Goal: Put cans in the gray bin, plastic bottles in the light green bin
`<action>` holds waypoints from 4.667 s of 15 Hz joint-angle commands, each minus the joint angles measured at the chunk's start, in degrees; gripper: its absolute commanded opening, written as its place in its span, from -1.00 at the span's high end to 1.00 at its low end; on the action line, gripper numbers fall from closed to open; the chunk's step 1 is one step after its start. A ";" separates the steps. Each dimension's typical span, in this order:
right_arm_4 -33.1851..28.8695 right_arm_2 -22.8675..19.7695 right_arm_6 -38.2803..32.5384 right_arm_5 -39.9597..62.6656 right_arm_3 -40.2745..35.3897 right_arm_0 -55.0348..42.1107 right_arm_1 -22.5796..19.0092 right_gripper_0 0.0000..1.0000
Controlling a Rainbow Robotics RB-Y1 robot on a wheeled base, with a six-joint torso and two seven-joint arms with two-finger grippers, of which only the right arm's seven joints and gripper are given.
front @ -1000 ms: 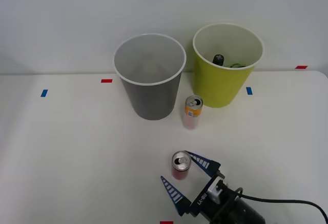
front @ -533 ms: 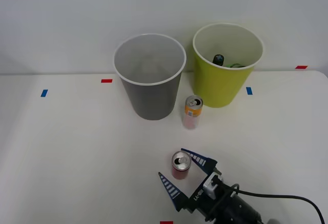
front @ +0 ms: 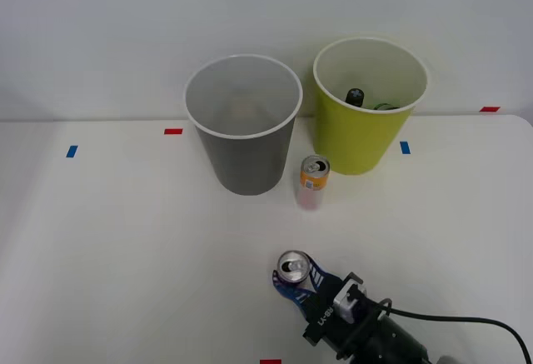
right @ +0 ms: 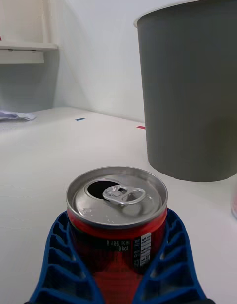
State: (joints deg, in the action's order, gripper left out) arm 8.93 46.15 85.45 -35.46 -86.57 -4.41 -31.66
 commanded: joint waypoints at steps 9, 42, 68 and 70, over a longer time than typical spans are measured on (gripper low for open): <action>9.79 -3.87 -1.42 -1.99 -27.16 -17.38 -10.17 1.00; 0.47 -24.53 -0.63 51.01 -15.74 29.11 32.66 1.00; -2.34 -24.88 -0.37 50.05 -13.63 31.48 32.66 -1.00; -2.34 -24.79 -0.55 50.05 -13.63 31.48 32.66 -1.00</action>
State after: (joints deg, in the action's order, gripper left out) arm 6.56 21.27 85.01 14.62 -100.24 27.08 1.00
